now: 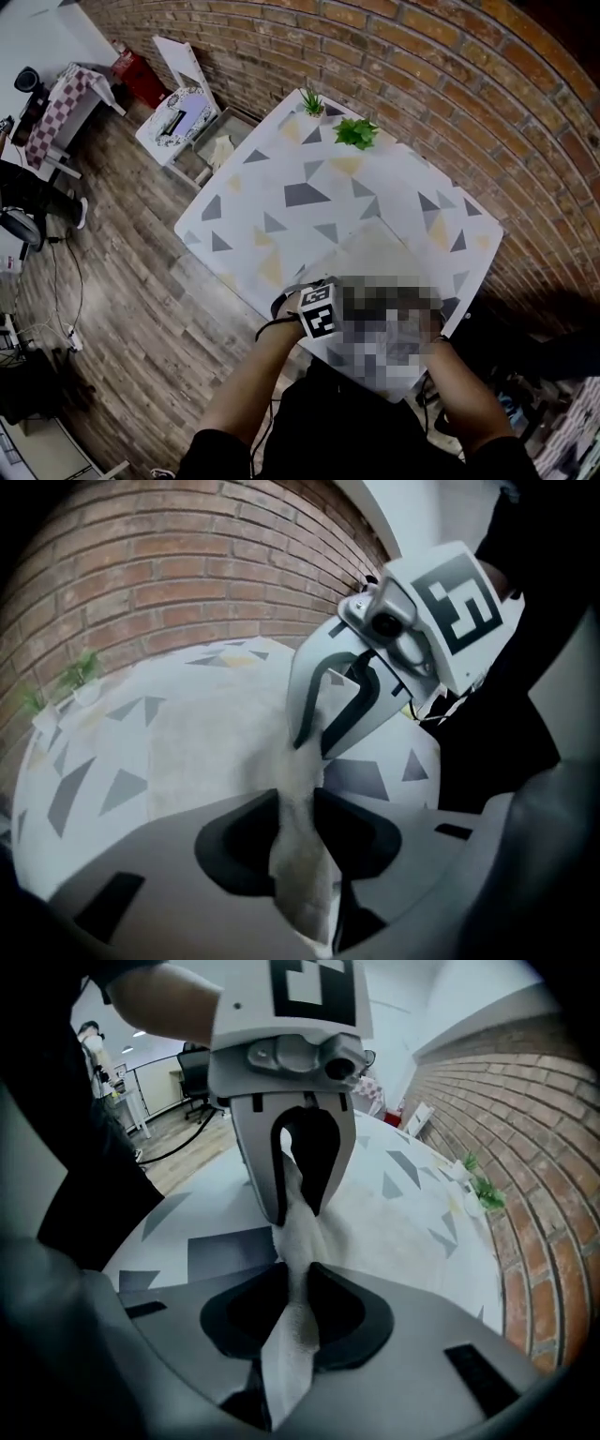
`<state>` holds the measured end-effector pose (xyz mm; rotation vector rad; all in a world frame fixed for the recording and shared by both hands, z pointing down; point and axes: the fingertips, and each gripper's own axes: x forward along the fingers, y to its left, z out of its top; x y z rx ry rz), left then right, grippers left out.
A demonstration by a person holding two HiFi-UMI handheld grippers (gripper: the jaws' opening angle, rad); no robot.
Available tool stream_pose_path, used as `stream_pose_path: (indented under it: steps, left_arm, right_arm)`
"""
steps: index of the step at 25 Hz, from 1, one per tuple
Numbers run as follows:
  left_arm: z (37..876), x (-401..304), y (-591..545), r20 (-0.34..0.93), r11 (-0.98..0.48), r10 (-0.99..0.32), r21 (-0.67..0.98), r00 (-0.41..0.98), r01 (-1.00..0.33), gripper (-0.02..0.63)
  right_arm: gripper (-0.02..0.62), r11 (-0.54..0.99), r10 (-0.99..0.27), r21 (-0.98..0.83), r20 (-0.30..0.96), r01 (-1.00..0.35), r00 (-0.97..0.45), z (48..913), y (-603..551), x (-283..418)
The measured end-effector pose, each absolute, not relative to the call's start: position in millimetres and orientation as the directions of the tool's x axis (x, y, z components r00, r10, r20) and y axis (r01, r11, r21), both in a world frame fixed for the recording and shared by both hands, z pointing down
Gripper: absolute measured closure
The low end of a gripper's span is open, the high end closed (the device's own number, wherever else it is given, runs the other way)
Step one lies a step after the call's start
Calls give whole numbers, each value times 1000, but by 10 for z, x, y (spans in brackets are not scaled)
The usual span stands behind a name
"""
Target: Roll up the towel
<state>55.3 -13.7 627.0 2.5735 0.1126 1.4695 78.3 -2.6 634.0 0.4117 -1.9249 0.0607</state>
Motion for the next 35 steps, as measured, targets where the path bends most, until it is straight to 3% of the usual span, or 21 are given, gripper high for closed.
stream_pose_path:
  steps: [3,8,13,17,20,24,27,31,33,35]
  left_arm:
    - [6235,537,-165,872,-998,61,57,486,24,416]
    - [6208,568,-66,884,-992,-33,-87,467,94,413]
    - [6301,618,-97,887,-991,-56,-104,457,80,408]
    - [6326,629,-35,888,-997,61,33,455,68,514]
    - [6307,649,39,851,-979,184,201,491,18,526]
    - [6300,641,11,797,-937,272,347,539,-41,529]
    - [6276,663,20,757,-904,330,425,564,-41,529]
    - [6296,642,-1,769,-904,345,427,538,-31,528]
    - [6290,639,-23,802,-935,296,354,519,-14,520]
    - [6282,615,-48,841,-968,221,252,494,4,496]
  right_arm:
    - [518,936,-212,87,913,-341,-349,6359,-91,786]
    - [526,878,-73,-161,886,-450,-458,6350,-175,789]
    - [530,801,65,-370,835,-471,-546,6341,-176,787]
    - [531,757,164,-478,798,-444,-579,6284,-52,771]
    - [516,802,124,-407,828,-436,-546,6265,-44,825]
    - [420,893,-74,-148,883,-425,-463,6100,-119,876]
    - [422,926,-181,8,886,-377,-426,6012,-41,812]
    - [423,949,-226,126,912,-289,-343,6260,56,767]
    - [506,949,-214,120,923,-290,-320,6376,64,795]
    - [523,940,-169,48,925,-338,-340,6408,60,799]
